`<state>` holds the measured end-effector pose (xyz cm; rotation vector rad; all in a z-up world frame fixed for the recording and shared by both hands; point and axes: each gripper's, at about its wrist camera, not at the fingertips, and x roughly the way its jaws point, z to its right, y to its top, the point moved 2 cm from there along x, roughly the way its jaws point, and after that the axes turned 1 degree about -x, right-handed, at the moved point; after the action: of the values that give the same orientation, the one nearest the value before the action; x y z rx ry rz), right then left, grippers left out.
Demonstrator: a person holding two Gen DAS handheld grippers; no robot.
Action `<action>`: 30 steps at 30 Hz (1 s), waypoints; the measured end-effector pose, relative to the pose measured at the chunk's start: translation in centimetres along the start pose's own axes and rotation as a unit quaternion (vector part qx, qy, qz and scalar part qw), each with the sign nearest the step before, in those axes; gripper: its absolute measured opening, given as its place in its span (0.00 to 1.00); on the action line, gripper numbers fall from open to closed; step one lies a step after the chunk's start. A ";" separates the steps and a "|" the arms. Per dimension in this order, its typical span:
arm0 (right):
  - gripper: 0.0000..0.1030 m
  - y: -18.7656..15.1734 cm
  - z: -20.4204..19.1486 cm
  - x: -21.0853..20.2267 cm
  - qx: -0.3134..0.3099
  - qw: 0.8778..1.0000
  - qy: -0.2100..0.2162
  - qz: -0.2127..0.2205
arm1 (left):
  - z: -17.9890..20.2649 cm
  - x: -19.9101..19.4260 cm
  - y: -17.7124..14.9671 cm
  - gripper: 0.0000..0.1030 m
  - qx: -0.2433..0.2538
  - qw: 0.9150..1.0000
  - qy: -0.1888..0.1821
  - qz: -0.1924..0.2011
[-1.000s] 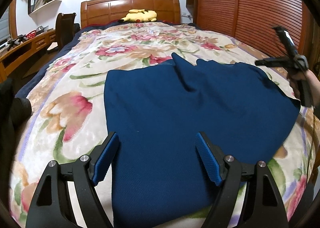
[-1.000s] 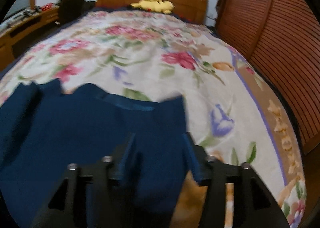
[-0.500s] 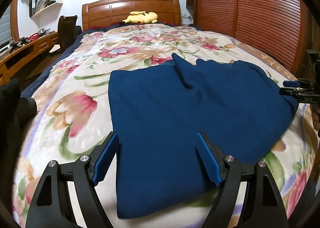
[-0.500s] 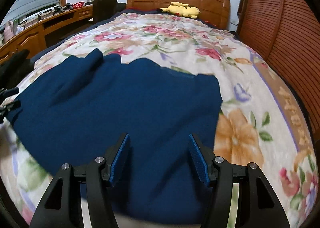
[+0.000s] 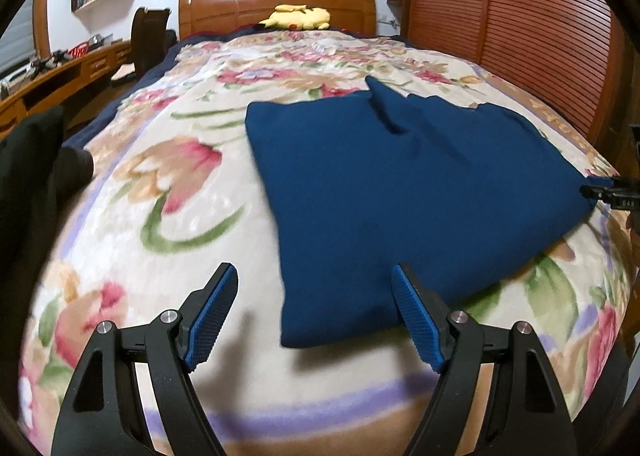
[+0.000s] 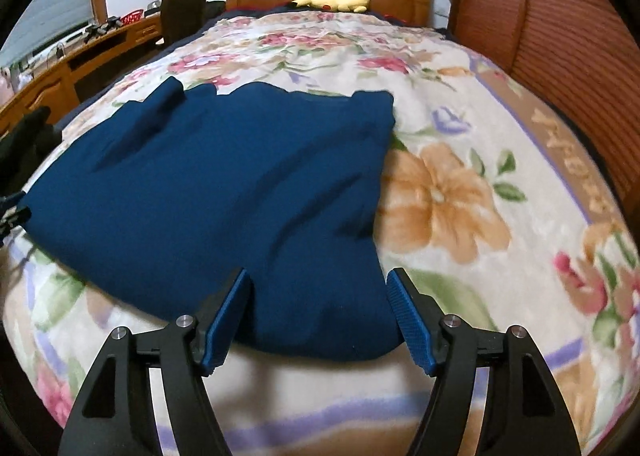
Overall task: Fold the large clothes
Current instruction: 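Close both tools on the folded jacket's edge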
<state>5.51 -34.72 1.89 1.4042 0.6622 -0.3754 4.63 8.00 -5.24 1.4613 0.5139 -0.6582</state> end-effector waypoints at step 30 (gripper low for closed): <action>0.26 -1.3 -0.1 2.4 0.050 0.995 0.087 0.017 | 1.2 -0.3 0.5 0.13 -0.001 0.999 -0.035 -0.040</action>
<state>6.52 -34.50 -0.62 1.5543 0.7689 -0.2627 4.64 6.78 -4.63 1.4166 0.5204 -0.7691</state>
